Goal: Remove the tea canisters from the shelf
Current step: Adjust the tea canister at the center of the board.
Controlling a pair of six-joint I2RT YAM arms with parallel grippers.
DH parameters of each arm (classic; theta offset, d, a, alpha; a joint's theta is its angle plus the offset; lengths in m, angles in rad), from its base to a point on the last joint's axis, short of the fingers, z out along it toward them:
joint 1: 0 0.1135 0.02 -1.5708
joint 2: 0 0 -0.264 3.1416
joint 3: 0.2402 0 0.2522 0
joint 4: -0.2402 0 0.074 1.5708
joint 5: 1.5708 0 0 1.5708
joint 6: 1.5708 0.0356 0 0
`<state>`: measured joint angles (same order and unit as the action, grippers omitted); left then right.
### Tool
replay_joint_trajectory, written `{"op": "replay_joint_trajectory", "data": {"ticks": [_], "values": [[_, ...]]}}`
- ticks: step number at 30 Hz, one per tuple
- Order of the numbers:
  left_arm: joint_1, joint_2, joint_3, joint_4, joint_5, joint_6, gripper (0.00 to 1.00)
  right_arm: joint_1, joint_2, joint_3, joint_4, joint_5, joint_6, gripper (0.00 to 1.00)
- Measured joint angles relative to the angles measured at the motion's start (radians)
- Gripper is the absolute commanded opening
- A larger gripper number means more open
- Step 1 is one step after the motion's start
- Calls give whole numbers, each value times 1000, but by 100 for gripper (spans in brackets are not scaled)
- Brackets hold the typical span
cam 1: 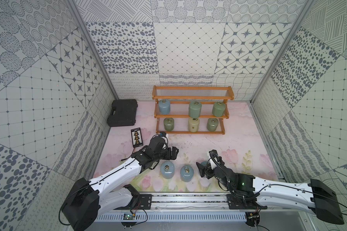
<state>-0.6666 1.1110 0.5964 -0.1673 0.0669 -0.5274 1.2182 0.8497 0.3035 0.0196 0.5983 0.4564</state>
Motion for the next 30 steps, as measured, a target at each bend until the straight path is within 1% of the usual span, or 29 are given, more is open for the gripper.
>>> {"op": "replay_joint_trajectory", "data": {"ticks": [2, 4, 6, 10, 14, 17, 22, 26, 30], "values": [[0, 13, 10, -24, -3, 3, 98, -6, 0, 42, -51, 5, 4, 88], [0, 23, 14, -47, -3, 3, 98, -29, 1, 84, -99, -5, 12, 84], [0, 31, 14, -70, -3, 2, 97, -90, 2, 128, -149, -41, 29, 80], [-6, 35, 13, -115, -8, -12, 94, -232, 14, 200, -239, -145, 61, 76], [-27, 36, 13, -159, -26, -24, 88, -296, 84, 299, -335, -253, 64, 75], [-53, 41, 15, -192, -37, -40, 83, -318, 161, 369, -388, -329, 64, 75], [-106, 54, 31, -233, -73, -69, 77, -322, 264, 416, -471, -436, 64, 72], [-145, 56, 34, -246, -96, -99, 76, -323, 311, 420, -534, -505, 64, 71], [-177, 50, 29, -252, -117, -130, 76, -323, 331, 424, -581, -540, 64, 70]]}}
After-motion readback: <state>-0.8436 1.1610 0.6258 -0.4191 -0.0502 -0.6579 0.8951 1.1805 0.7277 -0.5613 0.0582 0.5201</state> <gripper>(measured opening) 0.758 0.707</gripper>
